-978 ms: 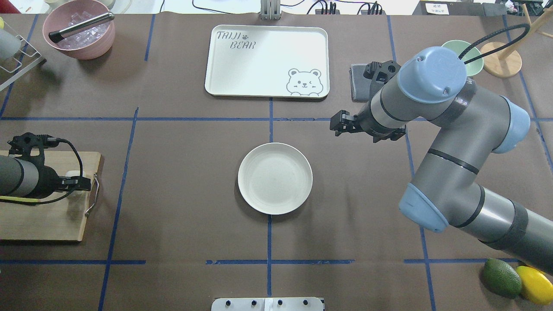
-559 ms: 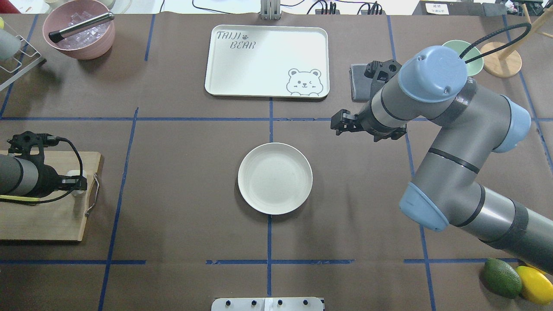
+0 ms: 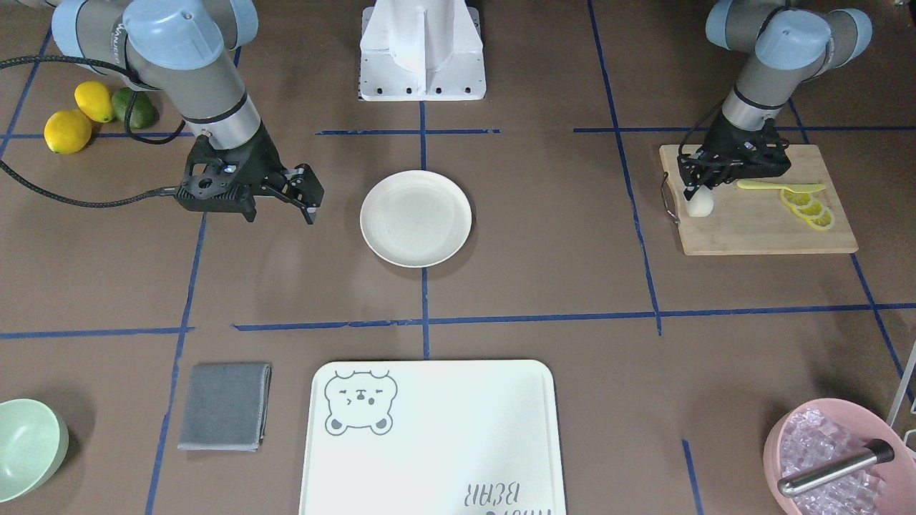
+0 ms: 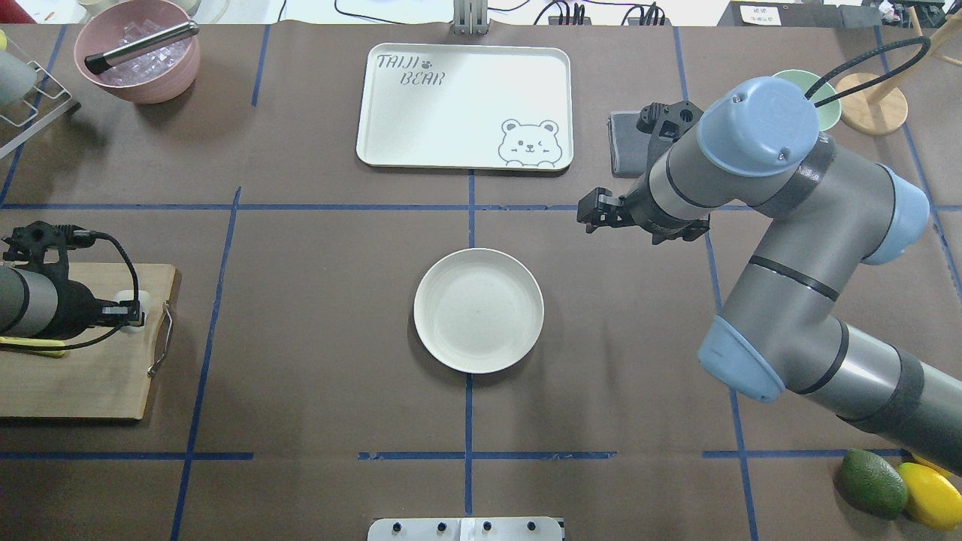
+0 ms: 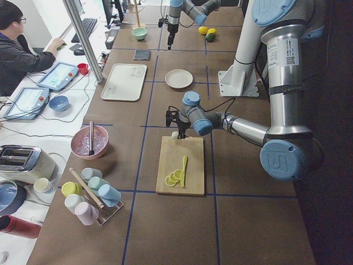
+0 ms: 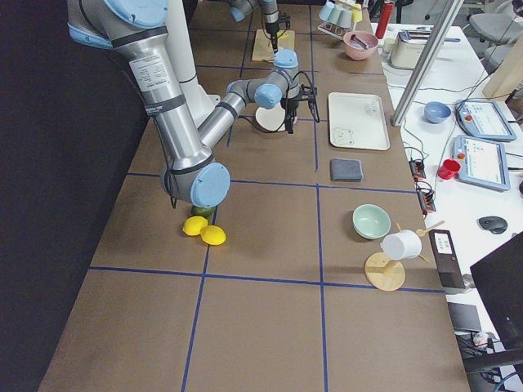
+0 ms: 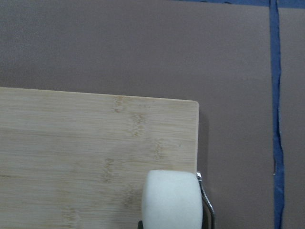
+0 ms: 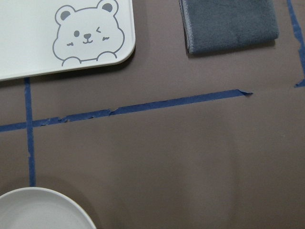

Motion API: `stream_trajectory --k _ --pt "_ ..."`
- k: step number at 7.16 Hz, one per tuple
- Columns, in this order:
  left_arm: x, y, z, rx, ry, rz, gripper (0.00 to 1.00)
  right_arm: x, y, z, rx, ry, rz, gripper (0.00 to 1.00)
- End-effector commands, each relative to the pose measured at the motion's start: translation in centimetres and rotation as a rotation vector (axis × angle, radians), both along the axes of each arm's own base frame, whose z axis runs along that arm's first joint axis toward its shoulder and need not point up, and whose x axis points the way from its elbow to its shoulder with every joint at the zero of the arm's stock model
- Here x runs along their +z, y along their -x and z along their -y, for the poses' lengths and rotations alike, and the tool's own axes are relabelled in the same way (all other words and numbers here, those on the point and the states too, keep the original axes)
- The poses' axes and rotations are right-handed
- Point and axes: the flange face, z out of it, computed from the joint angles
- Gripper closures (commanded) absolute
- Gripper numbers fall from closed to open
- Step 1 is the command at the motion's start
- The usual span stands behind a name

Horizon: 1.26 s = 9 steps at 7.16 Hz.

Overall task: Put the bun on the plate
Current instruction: 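Lift the right gripper away while the left gripper grasps the white bun, then carry the white bun with the left gripper over the plate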

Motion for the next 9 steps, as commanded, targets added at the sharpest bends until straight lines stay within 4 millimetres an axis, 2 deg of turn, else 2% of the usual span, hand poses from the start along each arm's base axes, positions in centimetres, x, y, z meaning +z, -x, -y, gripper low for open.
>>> stream_trajectory --k 1,2,3,4,5,6,8,9 --pt "-2.3 -0.1 0.2 0.0 -0.024 -0.033 0.7 2.2 -5.0 0.5 -0.029 -0.031 -0.008 0.01" --pt "-3.1 -0.4 0.3 0.003 -0.009 -0.014 0.7 4.4 -9.7 1.6 -0.064 -0.041 -0.009 0.01" --pt "-6.9 -2.1 1.8 0.0 -0.003 -0.009 0.7 6.7 -13.7 2.5 -0.092 -0.069 -0.023 0.01" --pt "-12.0 -4.7 3.9 -0.009 0.018 0.009 0.7 9.9 -18.3 3.2 -0.127 -0.098 -0.044 0.01" --pt "-17.9 -7.3 5.7 -0.006 0.029 0.021 0.7 13.1 -23.3 3.8 -0.149 -0.122 -0.063 0.01" --pt "-23.0 -9.3 6.7 -0.004 0.047 0.037 0.7 16.4 -27.5 3.8 -0.18 -0.139 -0.068 0.01" --pt "-27.3 -15.8 2.7 -0.043 0.107 0.001 0.7 23.7 -34.9 3.1 -0.226 -0.16 -0.1 0.01" --pt "-29.6 -20.3 0.9 -0.048 0.094 -0.003 0.7 27.7 -38.3 2.4 -0.249 -0.167 -0.112 0.01"
